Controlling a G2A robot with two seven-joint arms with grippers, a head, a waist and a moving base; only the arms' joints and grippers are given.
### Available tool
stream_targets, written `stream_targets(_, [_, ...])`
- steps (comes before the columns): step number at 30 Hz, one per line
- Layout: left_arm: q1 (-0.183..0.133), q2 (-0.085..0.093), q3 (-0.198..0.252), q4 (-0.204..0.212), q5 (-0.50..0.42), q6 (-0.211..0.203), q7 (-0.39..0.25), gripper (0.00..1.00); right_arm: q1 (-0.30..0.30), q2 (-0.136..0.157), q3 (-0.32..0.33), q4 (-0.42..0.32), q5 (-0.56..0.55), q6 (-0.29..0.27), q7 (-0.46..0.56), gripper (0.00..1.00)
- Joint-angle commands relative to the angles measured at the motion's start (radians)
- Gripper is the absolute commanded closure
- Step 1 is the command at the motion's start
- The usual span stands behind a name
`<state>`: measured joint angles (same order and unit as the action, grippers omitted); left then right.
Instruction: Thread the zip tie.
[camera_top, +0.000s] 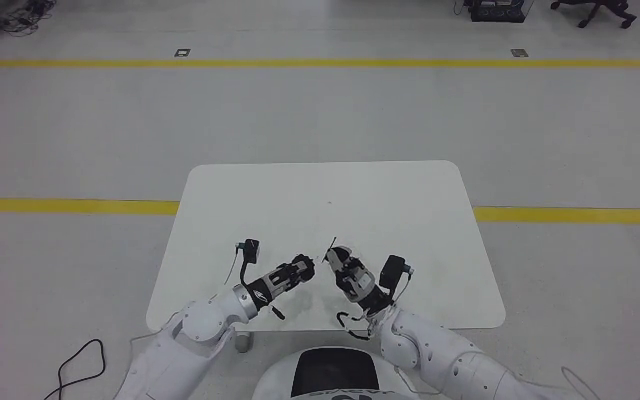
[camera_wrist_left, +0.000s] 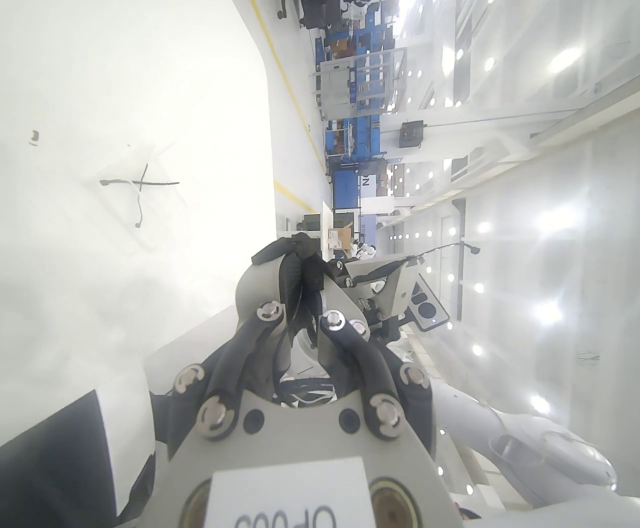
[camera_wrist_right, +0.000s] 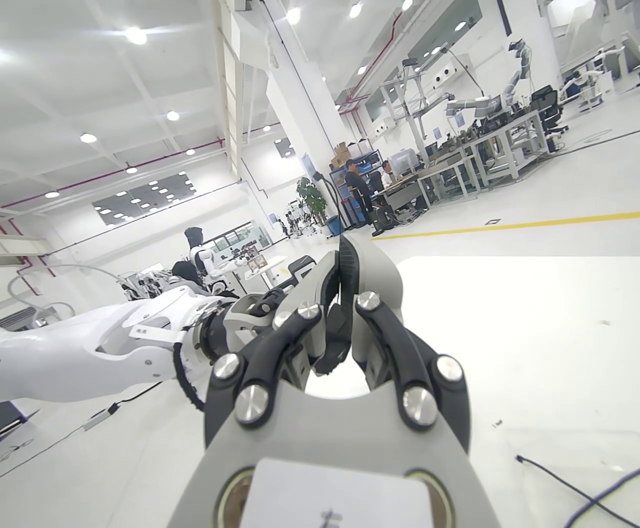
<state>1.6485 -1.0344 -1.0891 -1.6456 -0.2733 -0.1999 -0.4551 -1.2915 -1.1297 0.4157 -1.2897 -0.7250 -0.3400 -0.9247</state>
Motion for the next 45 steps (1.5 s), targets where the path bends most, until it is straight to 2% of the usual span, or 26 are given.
stream_targets(1, [0.012,0.003,-0.007,-0.018,-0.004,0.01,-0.003,1.0,0.012,0.003,-0.02,0.005,0.022,0.0,-0.003,1.0])
stream_targets(8, [0.042,0.008,-0.021,-0.05,-0.004,0.016,0.008,1.0,0.055,0.01,-0.087,0.015,0.095,0.0,-0.017,1.0])
stream_targets(22, [0.053,0.011,-0.02,-0.058,-0.002,0.002,0.016,1.0,0.146,0.035,-0.246,-0.002,0.225,0.0,-0.053,1.0])
stream_targets(32, [0.053,0.012,-0.012,-0.058,0.003,0.0,0.019,1.0,0.148,0.035,-0.246,0.001,0.232,0.0,-0.048,1.0])
stream_targets(45, [0.048,0.012,-0.001,-0.056,0.005,-0.002,0.02,1.0,0.15,0.018,-0.246,0.024,0.237,0.0,-0.03,1.0])
